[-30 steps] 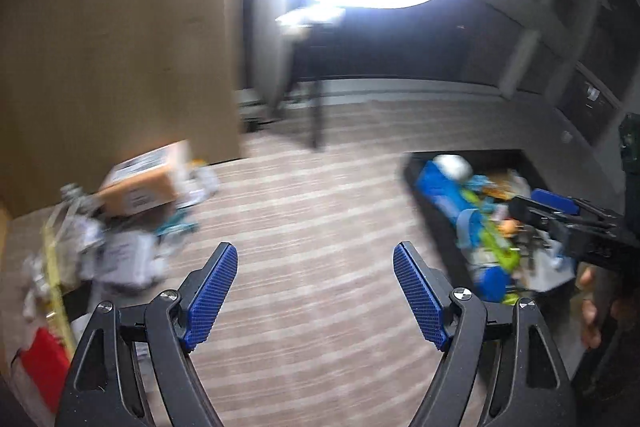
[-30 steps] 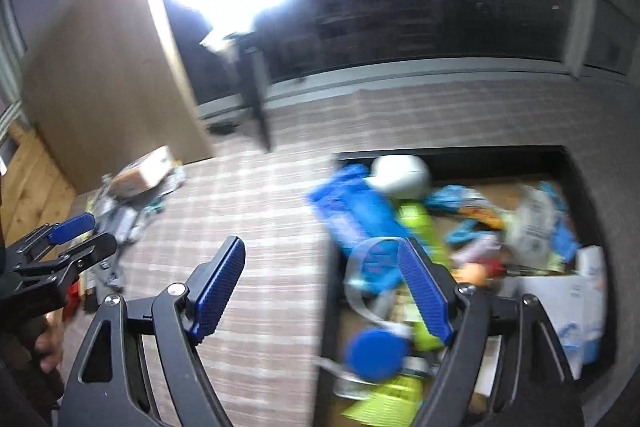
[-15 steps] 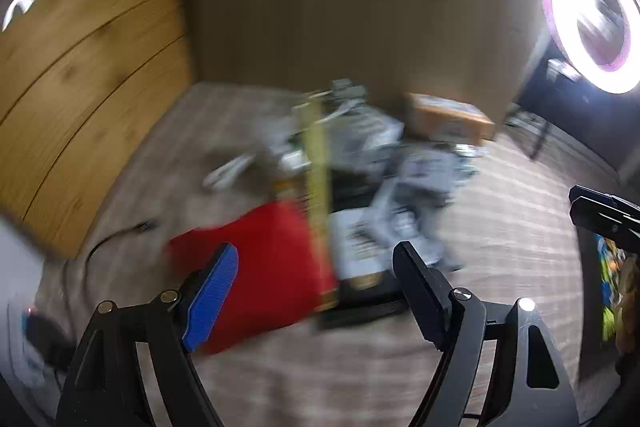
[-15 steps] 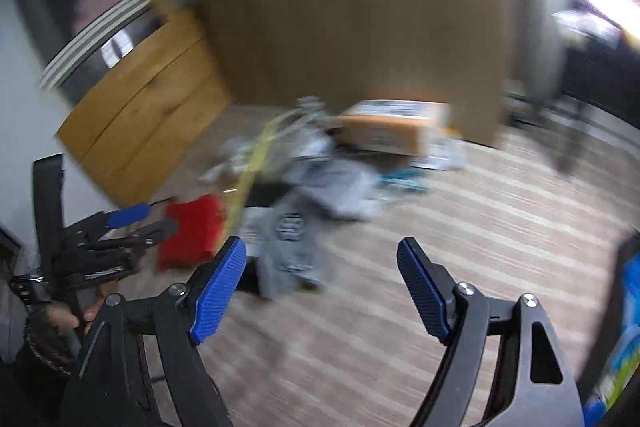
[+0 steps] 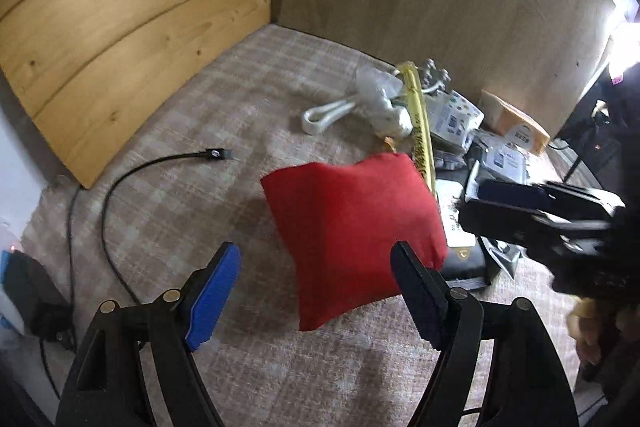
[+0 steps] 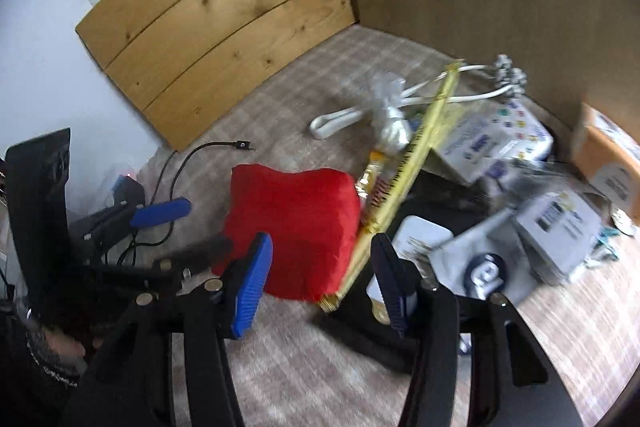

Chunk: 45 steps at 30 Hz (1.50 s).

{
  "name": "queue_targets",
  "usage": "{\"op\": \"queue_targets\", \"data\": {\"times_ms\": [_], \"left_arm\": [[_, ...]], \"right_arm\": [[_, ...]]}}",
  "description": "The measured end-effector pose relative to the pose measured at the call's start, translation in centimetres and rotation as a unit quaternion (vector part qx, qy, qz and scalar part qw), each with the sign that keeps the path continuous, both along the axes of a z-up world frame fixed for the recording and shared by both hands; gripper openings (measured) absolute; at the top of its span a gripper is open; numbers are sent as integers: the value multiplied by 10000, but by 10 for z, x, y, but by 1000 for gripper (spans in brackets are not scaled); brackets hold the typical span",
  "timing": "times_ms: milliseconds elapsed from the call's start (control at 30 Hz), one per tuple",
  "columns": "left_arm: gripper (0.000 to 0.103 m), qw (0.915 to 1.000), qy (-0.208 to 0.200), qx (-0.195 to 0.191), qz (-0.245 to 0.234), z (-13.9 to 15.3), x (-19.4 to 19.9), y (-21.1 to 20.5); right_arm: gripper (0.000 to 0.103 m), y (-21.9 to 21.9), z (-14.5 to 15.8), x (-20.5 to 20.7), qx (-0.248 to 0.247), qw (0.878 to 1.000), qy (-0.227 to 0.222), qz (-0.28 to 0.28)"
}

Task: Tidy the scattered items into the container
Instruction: 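Grasp the red pouch with the left gripper, then carry the red pouch to the black tray and open the left gripper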

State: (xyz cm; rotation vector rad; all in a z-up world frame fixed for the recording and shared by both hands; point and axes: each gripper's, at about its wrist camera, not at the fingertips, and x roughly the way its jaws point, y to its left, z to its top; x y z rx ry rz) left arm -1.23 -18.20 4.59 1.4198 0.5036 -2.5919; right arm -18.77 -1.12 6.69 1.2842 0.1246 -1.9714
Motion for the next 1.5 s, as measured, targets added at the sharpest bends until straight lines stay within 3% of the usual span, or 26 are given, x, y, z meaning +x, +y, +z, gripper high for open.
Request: {"op": "queue_targets", "data": {"times_ms": [167,300,433,533,667,767,933,1233,1333,1500], "left_arm": [[75,9999,-58,-1,-101,-11,-5,0],[75,9998,-88,138,-107,-21,-7,-6],[74,9986,-110,437,-270,-32,-11,-2],[57,9967,-73,693,-428,-34,-13,6],[53,9979,-45,326,-557,-26,-13,21],[45,9976,24,418,-555,-18,-8,20],[45,9968,181,346,-691,3,-4,31],[44,9878,552,28,-1455,61,-6,103],[44,9796,710,-13,-1880,79,-11,144],[44,9590,839,-34,-2708,98,-20,228]], "right_arm": [[51,-16,-13,-11,128,9998,-121,-26],[51,-25,-26,-15,315,9992,-242,31],[51,-29,-36,-18,157,9982,-574,99],[47,-32,-40,-14,-21,9966,-802,166],[44,-29,-36,-7,-120,9970,-754,88],[36,-15,-28,-7,-331,9960,-821,-87],[29,6,-5,4,-513,9965,-638,-171],[29,91,49,34,-820,9930,-79,-851],[29,141,69,48,-894,9879,128,-1260],[29,233,88,76,-905,9730,389,-2085]]}}
